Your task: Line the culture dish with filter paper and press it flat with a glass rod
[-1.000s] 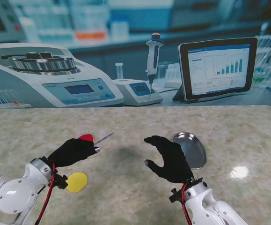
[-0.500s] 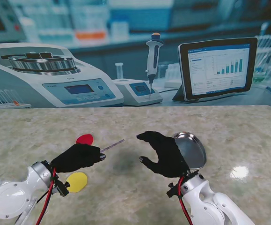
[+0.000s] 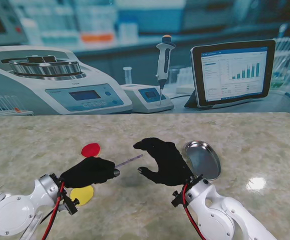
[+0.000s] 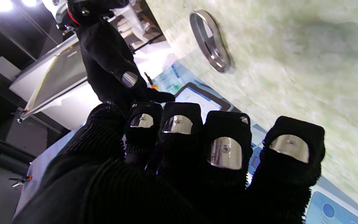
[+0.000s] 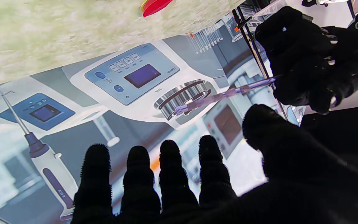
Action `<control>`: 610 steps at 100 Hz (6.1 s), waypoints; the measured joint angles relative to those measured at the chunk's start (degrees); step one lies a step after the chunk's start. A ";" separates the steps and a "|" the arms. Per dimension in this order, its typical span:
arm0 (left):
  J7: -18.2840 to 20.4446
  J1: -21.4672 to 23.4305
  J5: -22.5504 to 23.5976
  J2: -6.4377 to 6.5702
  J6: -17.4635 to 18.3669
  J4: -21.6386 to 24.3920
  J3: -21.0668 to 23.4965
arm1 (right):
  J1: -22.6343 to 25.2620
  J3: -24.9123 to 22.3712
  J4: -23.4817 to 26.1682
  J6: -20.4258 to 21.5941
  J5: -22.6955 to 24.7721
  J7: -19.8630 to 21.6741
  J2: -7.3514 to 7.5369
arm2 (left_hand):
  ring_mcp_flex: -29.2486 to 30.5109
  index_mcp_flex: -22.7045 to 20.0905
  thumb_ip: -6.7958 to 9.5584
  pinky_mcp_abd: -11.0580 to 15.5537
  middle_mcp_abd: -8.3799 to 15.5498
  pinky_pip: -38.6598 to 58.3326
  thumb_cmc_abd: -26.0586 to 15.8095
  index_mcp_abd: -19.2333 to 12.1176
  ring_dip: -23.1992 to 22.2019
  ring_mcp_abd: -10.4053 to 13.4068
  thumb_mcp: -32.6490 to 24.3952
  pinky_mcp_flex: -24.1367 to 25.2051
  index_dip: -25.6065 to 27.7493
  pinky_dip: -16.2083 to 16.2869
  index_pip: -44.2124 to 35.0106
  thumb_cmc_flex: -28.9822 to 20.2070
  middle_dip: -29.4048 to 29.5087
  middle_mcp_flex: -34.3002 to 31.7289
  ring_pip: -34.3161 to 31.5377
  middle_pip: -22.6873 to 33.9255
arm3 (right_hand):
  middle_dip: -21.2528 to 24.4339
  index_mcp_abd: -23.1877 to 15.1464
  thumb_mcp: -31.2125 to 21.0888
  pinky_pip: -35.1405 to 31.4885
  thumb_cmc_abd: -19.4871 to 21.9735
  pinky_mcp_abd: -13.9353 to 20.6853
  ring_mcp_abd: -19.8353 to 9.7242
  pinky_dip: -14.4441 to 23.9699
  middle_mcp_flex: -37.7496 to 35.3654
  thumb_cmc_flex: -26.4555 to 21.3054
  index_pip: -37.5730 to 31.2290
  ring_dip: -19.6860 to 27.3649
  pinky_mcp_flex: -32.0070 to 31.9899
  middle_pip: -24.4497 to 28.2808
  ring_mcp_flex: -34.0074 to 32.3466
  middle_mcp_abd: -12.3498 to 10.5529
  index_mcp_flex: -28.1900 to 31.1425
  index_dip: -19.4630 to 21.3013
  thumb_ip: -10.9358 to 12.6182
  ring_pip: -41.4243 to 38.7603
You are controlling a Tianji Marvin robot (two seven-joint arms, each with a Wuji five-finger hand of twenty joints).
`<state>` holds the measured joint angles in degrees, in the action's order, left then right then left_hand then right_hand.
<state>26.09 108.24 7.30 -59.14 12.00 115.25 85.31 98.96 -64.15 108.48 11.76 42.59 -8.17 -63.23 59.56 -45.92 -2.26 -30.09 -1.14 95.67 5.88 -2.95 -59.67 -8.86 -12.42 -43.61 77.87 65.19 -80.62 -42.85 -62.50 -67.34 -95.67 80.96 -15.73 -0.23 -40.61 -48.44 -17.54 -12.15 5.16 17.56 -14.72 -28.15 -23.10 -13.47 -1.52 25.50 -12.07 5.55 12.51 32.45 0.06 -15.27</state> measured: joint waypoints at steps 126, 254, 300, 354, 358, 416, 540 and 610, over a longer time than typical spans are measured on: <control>1.91 -0.48 -1.87 0.28 -0.46 1.37 -2.14 | -7.31 6.65 -5.51 1.19 -0.24 -0.25 -0.15 | 0.01 0.00 0.00 -0.03 0.00 0.00 0.00 0.00 0.01 0.00 0.00 0.00 0.00 0.00 0.00 -0.06 0.00 0.00 -0.03 0.00 | -36.02 -7.54 1.45 -34.08 -5.94 -0.61 4.88 25.72 -31.76 0.24 -41.14 -28.47 22.05 36.43 -27.06 -1.48 27.33 28.50 -7.51 -46.21; 4.31 -0.88 -4.45 0.70 -2.17 2.02 -2.34 | -9.34 7.47 -8.61 6.41 0.74 -1.76 -0.22 | -14.58 5.40 0.02 -0.16 -3.45 -11.01 -3.01 0.11 -0.64 -8.08 10.48 18.28 -6.63 3.75 9.20 -2.54 3.07 10.01 14.43 -17.08 | -60.87 -1.50 3.52 -44.60 2.37 -5.05 4.68 46.76 -50.17 2.67 -57.01 -43.68 29.32 55.93 -41.97 -1.34 52.31 47.91 -5.34 -70.21; 4.64 -0.51 -4.47 0.75 -0.85 1.89 -1.38 | -9.33 7.42 -8.57 6.32 0.63 -1.66 -0.23 | -31.20 14.37 0.03 1.35 -5.59 -18.38 0.16 -9.51 1.60 -9.83 10.51 32.29 -21.24 3.52 23.71 -3.02 11.28 24.88 33.29 -33.95 | -61.48 -1.47 3.31 -44.60 3.88 -5.06 4.69 47.59 -50.17 1.84 -57.11 -44.39 29.29 55.95 -41.96 -1.33 52.31 47.93 -3.85 -70.21; 5.39 0.02 -6.62 0.81 0.31 1.52 1.18 | -8.65 6.76 -8.29 6.01 0.53 -1.63 -0.25 | -40.06 20.85 0.07 2.52 -5.11 -44.96 -1.75 -9.96 22.41 -7.67 10.51 42.10 -59.17 -18.64 52.81 1.13 33.98 43.69 70.80 -60.84 | -61.98 -1.32 4.22 -44.60 5.14 -5.06 4.71 48.26 -50.21 1.00 -57.62 -45.03 29.29 56.39 -41.96 -1.31 53.26 47.93 -3.52 -70.21; 5.38 0.02 -6.77 0.78 0.32 1.47 1.41 | -8.52 6.61 -8.25 6.01 0.53 -1.62 -0.25 | -40.61 21.38 0.07 2.52 -5.08 -49.34 -1.77 -9.96 24.07 -7.26 10.51 42.69 -60.06 -21.06 54.23 1.27 34.80 43.95 73.40 -61.53 | -61.98 -1.32 4.22 -44.60 5.14 -5.06 4.70 48.28 -50.21 1.00 -57.61 -45.03 29.29 56.39 -41.96 -1.31 53.26 47.93 -3.52 -70.22; 2.14 0.11 -6.35 0.01 -0.49 1.73 3.28 | -6.84 4.84 -7.43 5.93 0.74 -1.31 -0.21 | -43.48 26.51 0.07 3.51 -3.61 -71.19 -2.46 -9.96 27.67 -4.76 11.08 44.14 -62.82 -25.52 58.81 1.85 36.86 48.25 87.18 -64.10 | -62.02 -1.34 4.22 -44.64 5.15 -5.06 4.72 48.95 -50.30 0.90 -57.64 -45.70 29.29 56.41 -41.96 -1.31 53.79 47.93 -3.52 -70.22; -23.53 6.82 34.85 -2.57 3.12 -0.41 1.53 | 8.06 -17.69 0.60 5.95 6.43 4.26 0.62 | -50.21 32.37 0.08 8.82 -1.29 -83.95 -5.24 -5.51 30.77 -0.46 11.66 48.53 -66.42 -25.52 64.38 2.61 41.12 54.73 90.16 -67.29 | -62.04 -1.42 4.19 -45.10 5.16 -5.06 4.72 48.99 -50.42 0.90 -57.66 -45.71 29.79 56.42 -41.96 -1.31 53.79 47.93 -3.53 -70.29; -24.85 6.55 35.15 -2.67 6.30 -3.49 -0.72 | -2.62 -23.13 -13.54 8.94 13.67 11.32 3.22 | -50.86 32.37 0.08 9.38 -0.80 -84.49 -5.24 -5.51 31.29 -0.30 11.67 49.17 -66.42 -25.58 64.39 2.62 41.19 54.74 90.19 -67.29 | -62.05 -2.69 4.18 -45.10 5.16 -4.07 3.86 49.00 -50.42 2.49 -57.69 -45.71 29.80 56.43 -41.96 -2.16 53.79 47.93 -3.53 -70.29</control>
<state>1.24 114.79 42.45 -61.81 18.30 111.75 84.59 96.34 -87.28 94.94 20.69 56.25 3.15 -60.01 8.70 -13.55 -2.18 -20.71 -1.94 11.18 0.64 -8.46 -28.39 -9.16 -0.74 5.56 11.45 39.61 -16.22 -40.23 -21.30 -12.61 -5.48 13.67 -77.78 -2.92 -36.43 -93.55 -12.38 -16.22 9.02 66.56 -65.14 -25.66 -80.79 -59.18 28.27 81.92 -54.04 3.39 66.30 80.38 -3.47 -85.56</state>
